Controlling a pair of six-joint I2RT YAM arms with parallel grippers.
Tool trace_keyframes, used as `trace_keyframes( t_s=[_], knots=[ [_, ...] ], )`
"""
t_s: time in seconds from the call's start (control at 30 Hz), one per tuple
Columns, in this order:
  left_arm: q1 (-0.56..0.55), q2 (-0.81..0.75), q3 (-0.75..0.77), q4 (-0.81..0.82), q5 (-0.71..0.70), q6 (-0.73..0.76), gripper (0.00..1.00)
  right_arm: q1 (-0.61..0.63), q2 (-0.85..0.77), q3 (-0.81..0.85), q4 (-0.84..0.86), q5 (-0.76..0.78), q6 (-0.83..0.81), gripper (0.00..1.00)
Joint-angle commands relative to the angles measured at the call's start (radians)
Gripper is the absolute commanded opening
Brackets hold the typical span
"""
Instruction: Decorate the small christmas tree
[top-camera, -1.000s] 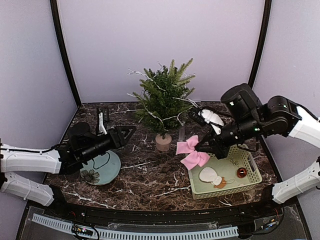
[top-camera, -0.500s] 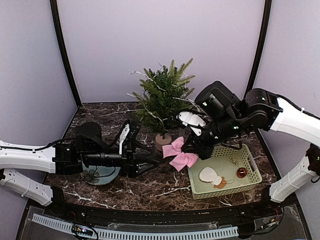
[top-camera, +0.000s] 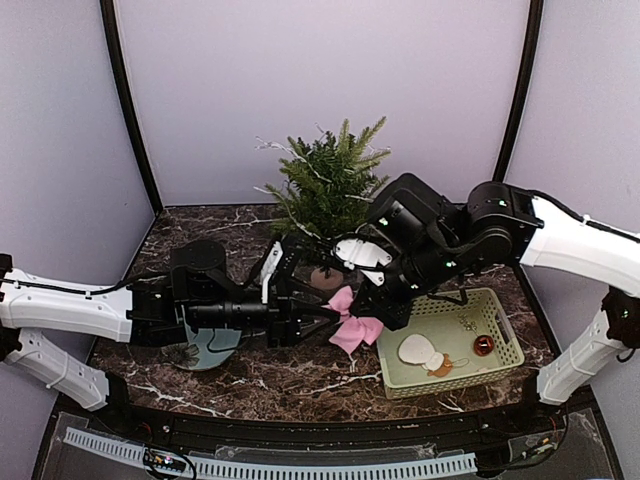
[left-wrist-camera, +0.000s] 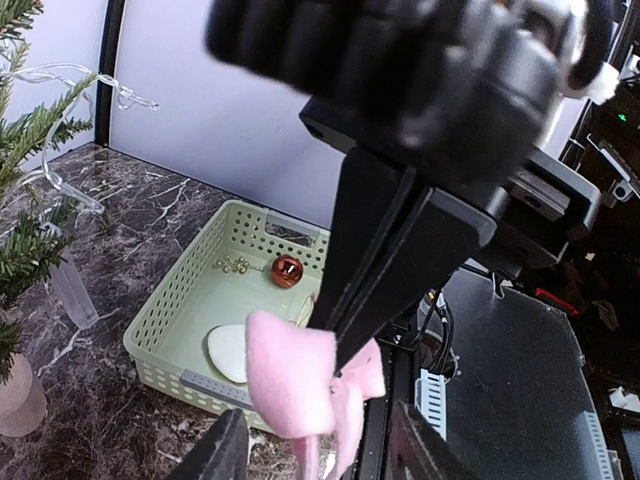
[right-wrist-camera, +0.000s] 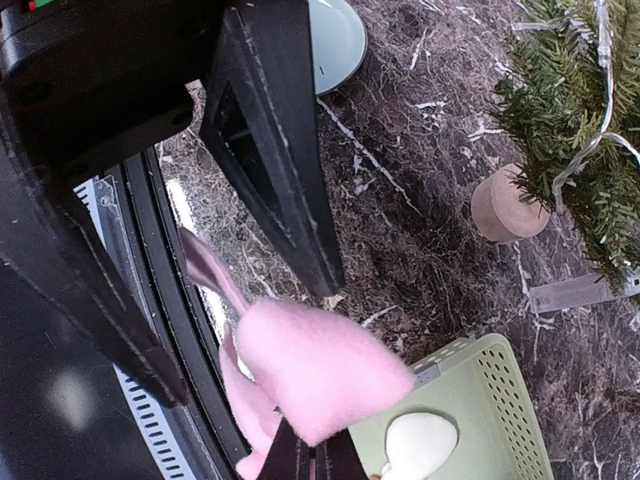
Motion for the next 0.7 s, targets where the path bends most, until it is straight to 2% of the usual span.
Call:
trace_keyframes(
  t_s=[0.0, 0.17, 0.23, 0.27, 0.33, 0.43, 0.47, 0.57, 0.67],
  knots=[
    [-0.004, 0.011, 0.026, 0.033, -0.034, -0.002, 0.47, 0.021, 0.005, 0.047, 0.006, -0.002, -0.027, 0.00],
    [-0.004, 0.014, 0.020, 0.050, -0.038, -0.006, 0.31, 0.035, 0.011, 0.064, 0.000, -0.002, -0.032, 0.00],
    [-0.004, 0.008, 0.016, 0.054, -0.044, -0.009, 0.21, 0.036, 0.004, 0.062, 0.005, 0.001, -0.029, 0.00],
    [-0.004, 0.004, 0.011, 0.060, -0.048, -0.012, 0.12, 0.035, -0.001, 0.057, 0.010, 0.003, -0.028, 0.00],
    [-0.003, -0.030, -0.015, 0.085, -0.067, -0.029, 0.01, 0.036, -0.011, 0.049, 0.020, 0.014, -0.016, 0.06],
    [0.004, -0.067, -0.051, 0.108, -0.088, -0.049, 0.00, 0.036, -0.040, 0.040, 0.045, 0.035, -0.004, 0.15],
    [0.012, -0.081, -0.055, 0.106, -0.088, -0.052, 0.00, 0.036, -0.054, 0.032, 0.062, 0.045, -0.002, 0.20],
    [0.042, -0.107, -0.069, 0.119, -0.065, -0.091, 0.00, 0.034, -0.098, 0.016, 0.116, 0.078, 0.011, 0.51],
    [0.111, -0.148, -0.094, 0.156, -0.008, -0.158, 0.00, 0.033, -0.148, -0.009, 0.180, 0.083, 0.023, 0.65]
  ],
)
